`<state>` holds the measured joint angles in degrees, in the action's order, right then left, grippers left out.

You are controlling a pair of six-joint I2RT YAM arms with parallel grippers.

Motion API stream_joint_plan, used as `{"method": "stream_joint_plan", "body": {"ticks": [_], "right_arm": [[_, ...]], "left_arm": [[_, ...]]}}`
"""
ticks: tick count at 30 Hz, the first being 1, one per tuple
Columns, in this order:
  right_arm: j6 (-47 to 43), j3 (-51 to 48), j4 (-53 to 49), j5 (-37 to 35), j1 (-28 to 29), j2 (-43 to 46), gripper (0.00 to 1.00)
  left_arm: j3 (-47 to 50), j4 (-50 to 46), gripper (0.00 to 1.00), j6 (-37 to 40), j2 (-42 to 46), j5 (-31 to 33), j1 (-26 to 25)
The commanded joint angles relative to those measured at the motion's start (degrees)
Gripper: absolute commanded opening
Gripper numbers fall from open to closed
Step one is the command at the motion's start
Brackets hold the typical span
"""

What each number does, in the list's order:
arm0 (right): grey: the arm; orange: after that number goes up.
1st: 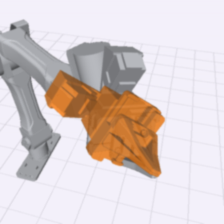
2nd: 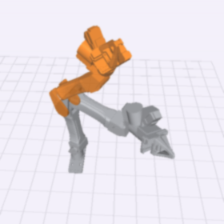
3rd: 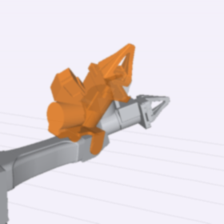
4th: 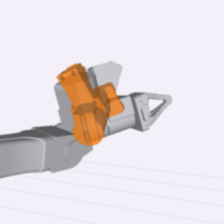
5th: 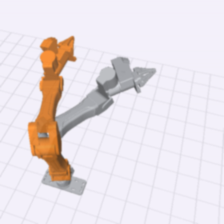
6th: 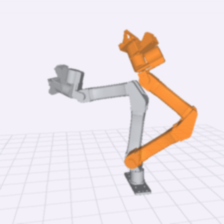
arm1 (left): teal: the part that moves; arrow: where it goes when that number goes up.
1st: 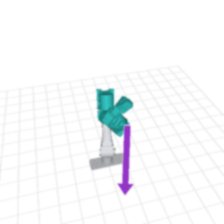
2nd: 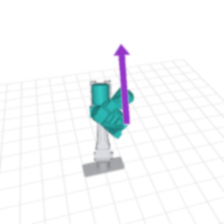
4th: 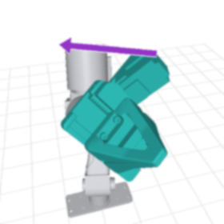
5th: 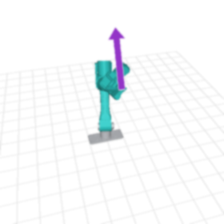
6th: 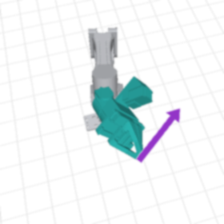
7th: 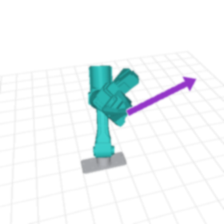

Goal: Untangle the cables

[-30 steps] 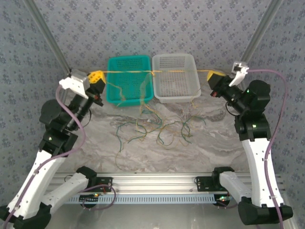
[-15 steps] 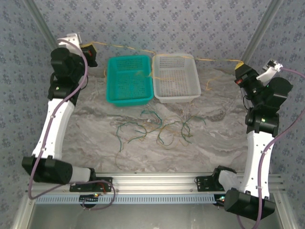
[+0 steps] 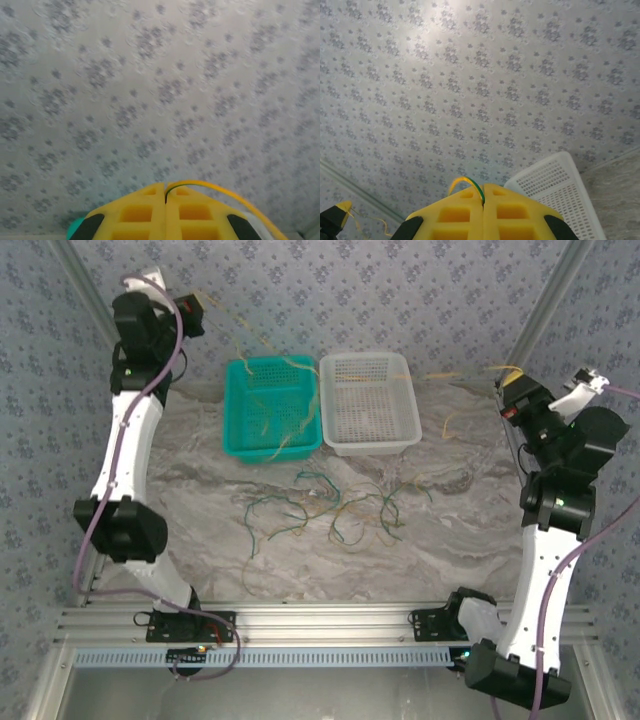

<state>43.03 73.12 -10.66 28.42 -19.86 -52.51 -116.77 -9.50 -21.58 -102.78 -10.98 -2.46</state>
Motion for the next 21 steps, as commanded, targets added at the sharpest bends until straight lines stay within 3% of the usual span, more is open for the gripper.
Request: {"method": "stream_joint_plan", "body": {"ticks": [1,5,9,11,18,21], "right_arm": [[-0.31,1.79,-4.44,-4.04,-1.34,2.69,0.00],[-0.35,1.22,-5.91,-4.83,-2.47,6.21,0.00],[-0.39,1.61,-6.99,-2.19,-2.38,6.52,0.00],[-2.28,3.06,-10.89,-4.76,-2.68,7.51,0.00],[-3.41,8.00,-21.22,-12.85,-2.91,9.75,0.00],[-3.22,8.64,-24.83,-18.52,-3.00,11.08,0.00]], "left_arm": [[-12.28,-10.00,0.00,-0.43,-7.74,3.76,0.45],[-23.82,-15.64,0.00,-0.97,-16.68,1.29,0.41],[-26.62,-17.07,0.00,-0.29,-18.74,1.54,-1.22],[-26.38,-16.27,0.00,-0.12,-18.84,2.19,-1.02],[-41.53,-31.94,0.00,-1.91,-27.92,16.83,2.93],[-42.11,-34.34,0.00,-3.45,-28.93,20.48,4.34]]}}
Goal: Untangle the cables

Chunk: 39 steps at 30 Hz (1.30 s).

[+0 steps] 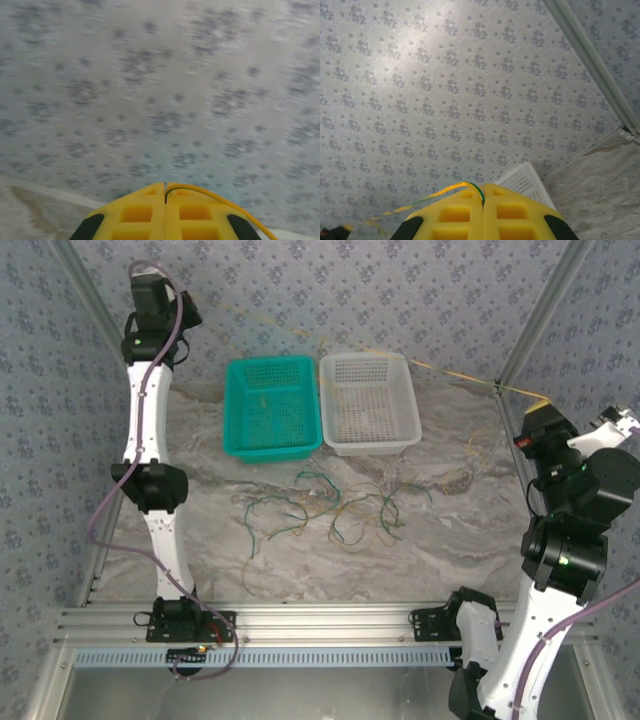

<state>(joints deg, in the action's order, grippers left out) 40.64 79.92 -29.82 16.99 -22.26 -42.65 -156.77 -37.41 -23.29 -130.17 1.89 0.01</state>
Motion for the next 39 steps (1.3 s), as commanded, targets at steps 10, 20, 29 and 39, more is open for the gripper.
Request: {"method": "stream_joint_plan", "body": {"ticks": [10,20,29,39], "right_arm": [[-2.27,6.77,-13.16,-12.97,-0.59,0.04,0.00],[0.93,2.74,-8.56,-3.07,-1.47,-2.07,0.00],[-0.69,-3.61,-0.75,1.72,-1.39,-1.90,0.00],[-4.09,-8.49,3.44,1.78,2.07,-1.65,0.00]], "left_arm": [[-1.33,-7.60,0.00,-5.87,-3.47,11.34,6.37],[-0.31,-8.36,0.00,-4.44,1.68,5.87,5.88],[-1.04,-11.47,0.00,4.06,10.29,0.03,-3.20],[1.38,-4.88,0.00,5.30,15.94,-1.52,-10.87]]}}
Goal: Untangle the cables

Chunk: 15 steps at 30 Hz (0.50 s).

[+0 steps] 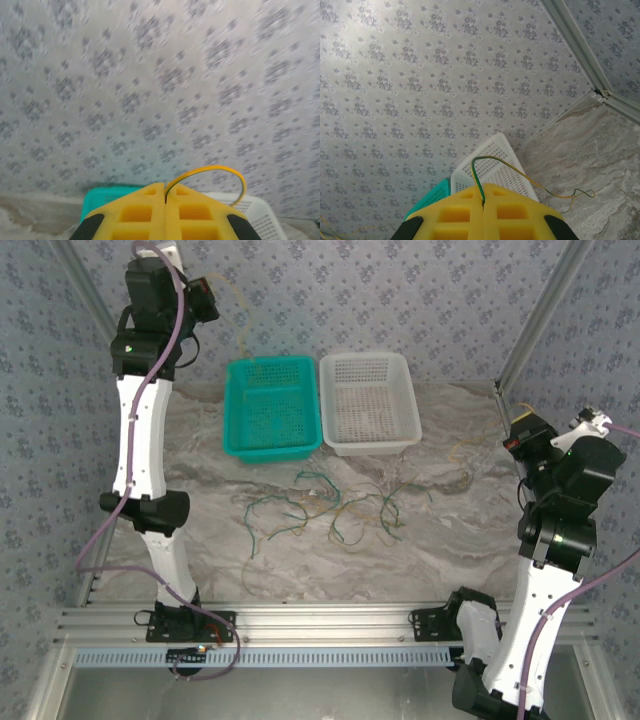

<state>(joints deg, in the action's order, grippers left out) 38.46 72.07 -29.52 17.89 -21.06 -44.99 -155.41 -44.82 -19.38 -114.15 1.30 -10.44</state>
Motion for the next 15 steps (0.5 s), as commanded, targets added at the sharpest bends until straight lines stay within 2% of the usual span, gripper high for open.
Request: {"method": "stream_joint_plan", "body": {"ticks": [1,15], "right_arm": [[-1.90,-1.16,3.56,0.75,1.30,0.91,0.00],[-5.76,-2.04,4.30,-1.42,4.73,2.28,0.00]], "left_arm": [[0.02,2.97,0.00,1.96,-0.39,0.00,-1.15],[-0.15,3.65,0.00,8.83,-10.43,9.69,-4.60]]}}
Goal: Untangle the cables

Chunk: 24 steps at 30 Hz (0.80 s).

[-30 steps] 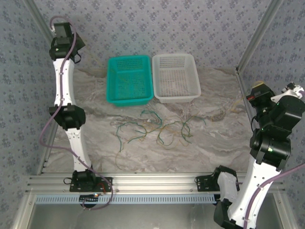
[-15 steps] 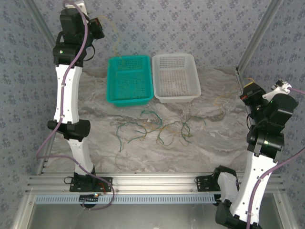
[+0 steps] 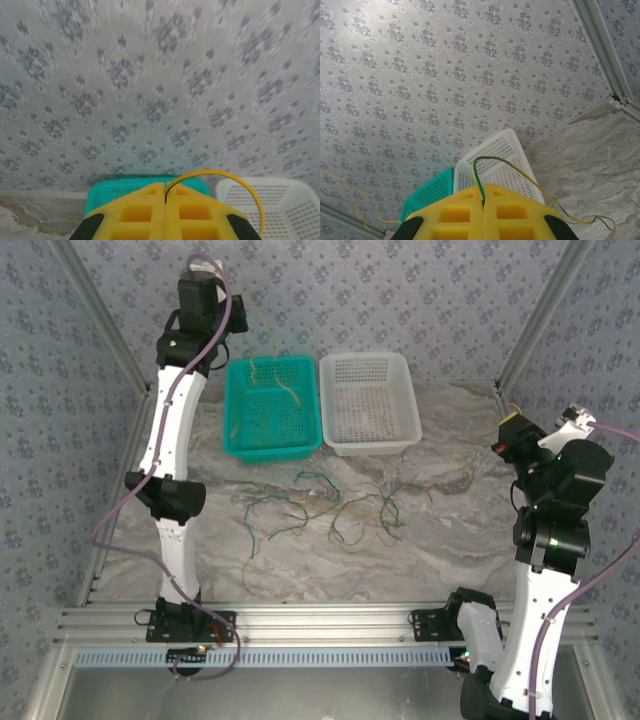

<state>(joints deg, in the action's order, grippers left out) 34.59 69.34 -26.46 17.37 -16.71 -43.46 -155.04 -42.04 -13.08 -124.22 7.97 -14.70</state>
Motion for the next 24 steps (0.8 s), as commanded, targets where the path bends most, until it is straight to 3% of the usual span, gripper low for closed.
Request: {"method": "stream_joint_plan", "body": {"ticks": [1,11,13,19,24], "right_arm": [[-2.03,0.70,1.10,-1.26,0.53,0.79,0.00],[-2.18,0.28,1.39,-2.07,0.71,0.92,0.00],[-2.03,-0.03,1.60,-2.06,0.80,0.99,0.00],[-1.73,-0.52,2.26,-1.62,0.89,1.45,0.00],[-2.74,0.77,1.11,-1.36,1.07,1.60,0.00]], "left_arm": [[-0.50,0.97,0.00,2.87,-0.92,3.02,-0.34],[-1.23,4.44,0.00,5.29,-5.52,8.64,-0.86],[-1.64,4.95,0.00,6.00,-6.61,6.84,-0.95],[-1.67,0.40,0.00,8.18,-11.69,8.30,-3.52],[-1.09,-3.42,0.00,3.59,-15.48,7.27,-3.93]]}}
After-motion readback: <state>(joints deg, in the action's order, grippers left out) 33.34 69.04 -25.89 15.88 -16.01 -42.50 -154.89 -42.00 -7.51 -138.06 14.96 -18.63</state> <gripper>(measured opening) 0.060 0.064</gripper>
